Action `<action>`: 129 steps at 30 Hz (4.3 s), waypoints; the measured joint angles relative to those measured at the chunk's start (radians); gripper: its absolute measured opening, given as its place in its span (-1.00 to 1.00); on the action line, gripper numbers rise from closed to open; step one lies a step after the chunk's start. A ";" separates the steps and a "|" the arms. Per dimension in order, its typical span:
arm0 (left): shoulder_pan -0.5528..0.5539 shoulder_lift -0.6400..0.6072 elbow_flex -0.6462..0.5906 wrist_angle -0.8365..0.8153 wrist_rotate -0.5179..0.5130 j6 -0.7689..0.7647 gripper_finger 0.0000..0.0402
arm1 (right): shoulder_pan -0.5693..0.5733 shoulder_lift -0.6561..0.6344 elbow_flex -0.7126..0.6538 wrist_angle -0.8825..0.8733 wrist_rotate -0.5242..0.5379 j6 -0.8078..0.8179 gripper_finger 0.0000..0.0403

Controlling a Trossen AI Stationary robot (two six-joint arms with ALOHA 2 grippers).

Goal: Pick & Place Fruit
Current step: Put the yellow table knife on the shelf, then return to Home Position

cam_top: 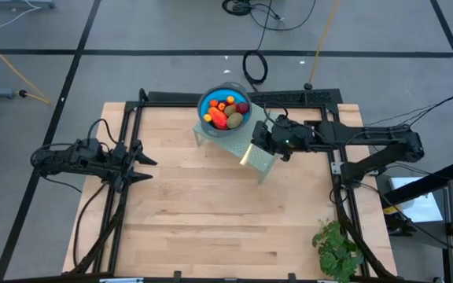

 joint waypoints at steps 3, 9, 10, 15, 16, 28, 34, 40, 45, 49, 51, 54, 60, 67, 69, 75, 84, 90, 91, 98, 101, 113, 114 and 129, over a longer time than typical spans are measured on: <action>0.000 0.000 0.000 0.000 0.000 0.000 0.17 | -0.024 0.000 0.000 -0.045 -0.021 0.020 -0.77; 0.000 0.000 0.000 0.000 0.000 0.000 0.17 | -0.064 0.009 0.000 -0.088 -0.051 0.057 -0.77; 0.000 0.000 0.000 0.000 0.000 0.001 0.17 | -0.072 0.011 0.000 -0.094 -0.062 0.071 -0.77; 0.000 0.000 0.000 0.000 0.000 0.009 0.17 | -0.103 0.025 0.002 -0.110 -0.123 0.111 -0.77; 0.000 0.000 0.000 0.000 0.000 0.009 0.17 | -0.107 0.029 0.002 -0.116 -0.132 0.118 -0.77; 0.000 0.000 0.000 0.000 0.000 0.012 0.17 | -0.145 0.079 0.001 -0.153 -0.158 0.111 -0.77; 0.000 0.000 0.000 0.000 0.001 0.012 0.17 | -0.161 0.097 0.000 -0.155 -0.160 0.108 -0.77; 0.000 0.000 0.000 0.000 0.002 0.011 0.17 | -0.177 0.096 0.000 -0.170 -0.162 0.114 -0.77; 0.000 0.000 0.000 0.000 0.002 0.011 0.17 | -0.193 0.101 0.000 -0.166 -0.205 0.118 -0.77; 0.000 0.000 0.000 -0.001 0.003 0.011 0.17 | -0.199 0.114 0.000 -0.176 -0.207 0.119 -0.77; 0.000 0.000 0.000 0.000 0.003 0.011 0.17 | -0.202 0.121 0.001 -0.171 -0.215 0.118 -0.77; 0.000 0.000 0.000 -0.001 0.003 0.011 0.17 | -0.202 0.139 0.000 -0.179 -0.232 0.116 -0.77; 0.000 0.000 0.000 -0.001 0.004 0.011 0.17 | -0.205 0.144 0.001 -0.187 -0.230 0.111 -0.77; 0.000 0.000 0.000 -0.001 0.004 0.011 0.17 | -0.208 0.142 -0.029 -0.158 -0.228 0.120 -0.77; 0.000 0.000 0.000 -0.001 0.004 0.011 0.17 | -0.207 0.144 -0.051 -0.147 -0.230 0.136 -0.77; 0.000 0.000 0.000 -0.001 0.004 0.009 0.17 | -0.207 0.141 -0.099 -0.067 -0.229 0.147 -0.77; 0.000 0.000 0.000 -0.001 0.004 0.006 0.17 | -0.207 0.140 -0.105 -0.057 -0.224 0.147 -0.77; 0.000 0.000 0.000 -0.001 0.004 0.006 0.17 | -0.207 0.132 -0.107 -0.062 -0.211 0.143 -0.77; 0.000 0.000 0.000 0.000 0.004 0.006 0.17 | -0.206 0.132 -0.107 -0.062 -0.205 0.144 -0.77; 0.000 0.000 0.000 0.000 0.004 0.005 0.17 | -0.207 0.119 -0.108 -0.069 -0.197 0.144 -0.77; 0.000 0.000 0.000 0.000 0.003 0.005 0.17 | -0.207 0.109 -0.108 -0.071 -0.197 0.144 -0.77; 0.000 0.000 0.000 0.000 0.003 0.004 0.17 | -0.207 0.111 -0.108 -0.071 -0.198 0.143 -0.76; 0.000 0.000 0.000 0.000 0.003 0.004 0.17 | -0.207 0.111 -0.108 -0.074 -0.198 0.143 -0.75; 0.000 0.000 0.000 0.000 0.002 0.005 0.17 | -0.207 0.109 -0.107 -0.091 -0.198 0.117 -0.47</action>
